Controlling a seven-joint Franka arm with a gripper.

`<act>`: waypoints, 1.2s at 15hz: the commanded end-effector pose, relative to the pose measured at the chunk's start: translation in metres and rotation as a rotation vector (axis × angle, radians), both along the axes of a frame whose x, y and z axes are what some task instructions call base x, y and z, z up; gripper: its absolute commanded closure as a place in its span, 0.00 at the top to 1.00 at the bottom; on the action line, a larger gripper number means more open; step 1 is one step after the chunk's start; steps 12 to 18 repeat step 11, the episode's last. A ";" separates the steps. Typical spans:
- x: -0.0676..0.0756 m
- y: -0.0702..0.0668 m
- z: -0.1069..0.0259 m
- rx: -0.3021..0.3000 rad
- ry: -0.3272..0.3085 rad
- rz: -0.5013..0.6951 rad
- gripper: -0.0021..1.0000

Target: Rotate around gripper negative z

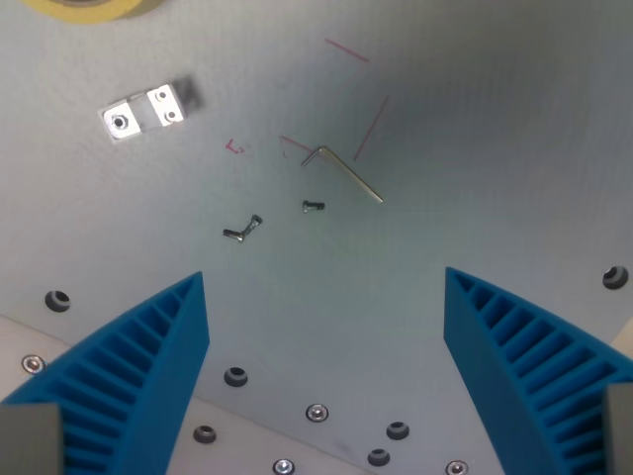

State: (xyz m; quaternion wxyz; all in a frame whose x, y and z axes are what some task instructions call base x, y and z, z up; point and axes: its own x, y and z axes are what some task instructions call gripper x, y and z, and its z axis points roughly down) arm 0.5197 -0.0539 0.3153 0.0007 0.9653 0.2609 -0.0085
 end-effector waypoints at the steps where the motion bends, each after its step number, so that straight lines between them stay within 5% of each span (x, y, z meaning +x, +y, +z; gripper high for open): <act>1: 0.000 -0.001 0.002 0.004 -0.004 0.167 1.00; 18: 0.000 -0.001 0.002 0.006 -0.003 0.300 1.00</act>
